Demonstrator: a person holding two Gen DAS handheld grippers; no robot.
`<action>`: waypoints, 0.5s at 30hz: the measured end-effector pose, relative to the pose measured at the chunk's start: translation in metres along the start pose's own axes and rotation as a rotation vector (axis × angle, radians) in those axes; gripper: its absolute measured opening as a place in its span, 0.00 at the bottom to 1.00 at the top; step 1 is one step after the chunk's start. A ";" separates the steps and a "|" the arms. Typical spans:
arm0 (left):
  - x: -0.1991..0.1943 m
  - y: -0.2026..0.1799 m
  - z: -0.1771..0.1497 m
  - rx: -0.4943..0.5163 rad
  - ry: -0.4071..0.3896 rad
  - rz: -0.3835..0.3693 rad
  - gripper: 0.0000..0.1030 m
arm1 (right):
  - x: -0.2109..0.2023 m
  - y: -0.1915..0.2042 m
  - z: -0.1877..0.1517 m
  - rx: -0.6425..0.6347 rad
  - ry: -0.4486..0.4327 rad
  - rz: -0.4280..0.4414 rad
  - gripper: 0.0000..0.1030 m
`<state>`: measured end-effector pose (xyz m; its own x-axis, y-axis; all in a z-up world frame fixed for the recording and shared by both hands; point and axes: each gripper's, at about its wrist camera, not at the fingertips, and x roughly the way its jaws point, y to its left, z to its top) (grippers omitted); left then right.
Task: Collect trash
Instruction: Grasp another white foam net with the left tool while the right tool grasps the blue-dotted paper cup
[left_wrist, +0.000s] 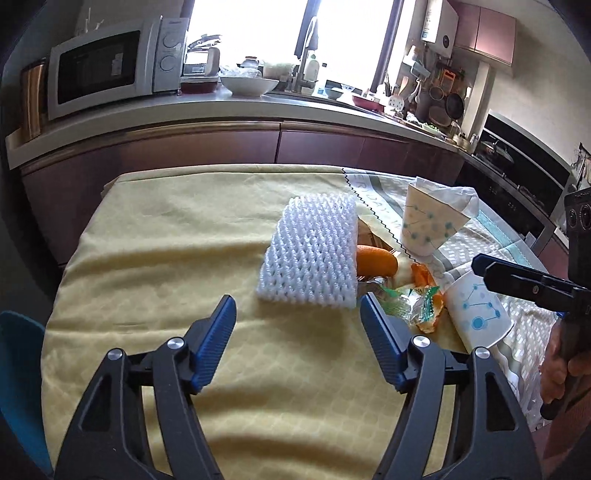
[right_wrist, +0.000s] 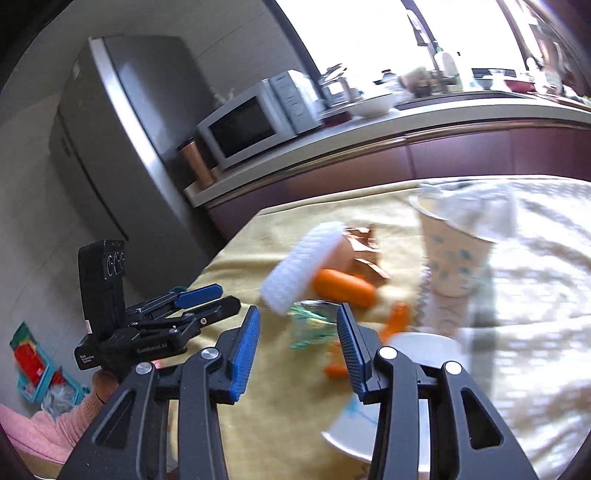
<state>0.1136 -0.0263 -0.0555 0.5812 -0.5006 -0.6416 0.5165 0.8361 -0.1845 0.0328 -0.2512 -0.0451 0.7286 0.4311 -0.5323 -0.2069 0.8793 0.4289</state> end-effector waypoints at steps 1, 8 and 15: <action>0.005 -0.005 0.002 0.009 0.007 -0.005 0.67 | -0.003 -0.007 -0.001 0.014 -0.008 -0.016 0.40; 0.034 -0.028 0.016 0.074 0.052 0.034 0.65 | -0.031 -0.045 -0.015 0.079 -0.031 -0.083 0.44; 0.054 -0.025 0.015 0.055 0.130 0.043 0.33 | -0.044 -0.055 -0.040 0.072 -0.002 -0.121 0.50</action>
<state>0.1415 -0.0778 -0.0741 0.5192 -0.4286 -0.7394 0.5289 0.8407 -0.1159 -0.0138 -0.3103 -0.0748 0.7465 0.3221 -0.5822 -0.0696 0.9081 0.4130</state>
